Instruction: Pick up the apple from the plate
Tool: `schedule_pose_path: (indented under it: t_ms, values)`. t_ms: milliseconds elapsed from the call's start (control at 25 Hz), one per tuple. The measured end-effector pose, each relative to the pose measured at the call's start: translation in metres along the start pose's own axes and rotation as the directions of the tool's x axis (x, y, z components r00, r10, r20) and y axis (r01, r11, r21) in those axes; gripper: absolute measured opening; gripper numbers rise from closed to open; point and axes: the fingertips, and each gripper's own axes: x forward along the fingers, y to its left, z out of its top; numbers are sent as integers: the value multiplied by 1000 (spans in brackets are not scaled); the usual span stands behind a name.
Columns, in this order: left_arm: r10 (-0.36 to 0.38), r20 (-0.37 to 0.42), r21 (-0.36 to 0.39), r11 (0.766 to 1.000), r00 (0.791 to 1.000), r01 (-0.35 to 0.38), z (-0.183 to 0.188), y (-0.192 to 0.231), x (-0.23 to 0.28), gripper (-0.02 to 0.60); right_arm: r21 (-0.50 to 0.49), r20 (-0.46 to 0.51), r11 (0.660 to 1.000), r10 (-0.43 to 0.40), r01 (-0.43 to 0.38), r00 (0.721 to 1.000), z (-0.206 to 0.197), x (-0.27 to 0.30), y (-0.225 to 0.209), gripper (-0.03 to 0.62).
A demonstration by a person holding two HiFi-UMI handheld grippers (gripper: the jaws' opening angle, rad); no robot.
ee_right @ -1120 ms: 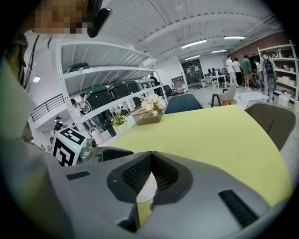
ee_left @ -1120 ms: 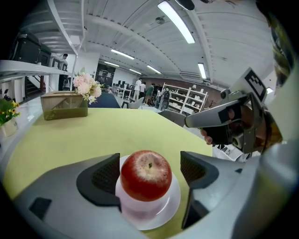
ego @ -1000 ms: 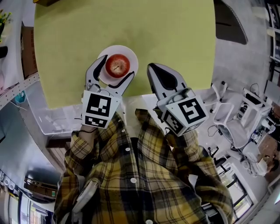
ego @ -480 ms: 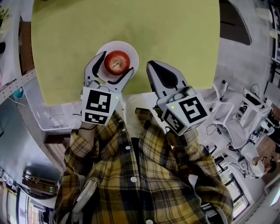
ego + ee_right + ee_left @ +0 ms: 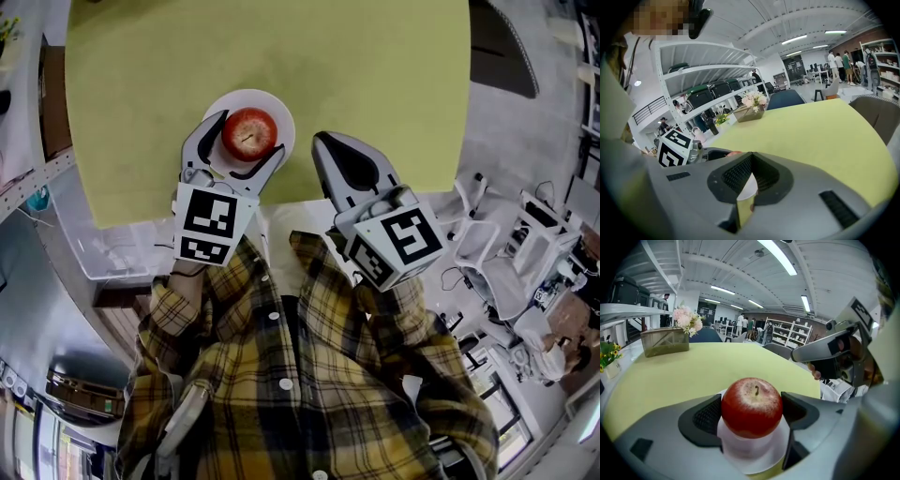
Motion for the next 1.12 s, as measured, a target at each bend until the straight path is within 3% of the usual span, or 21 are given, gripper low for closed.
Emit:
schedule_pose_path:
  t_ms: [600, 1120]
  values:
    - [2, 15, -28, 1000, 1000, -1, 15, 9, -9, 387, -31, 6, 999, 22, -22, 1000, 10, 3, 7, -3]
    - [14, 95, -5, 1000, 995, -13, 65, 19, -47, 387, -82, 59, 997, 23, -18, 998, 51, -4, 31, -3]
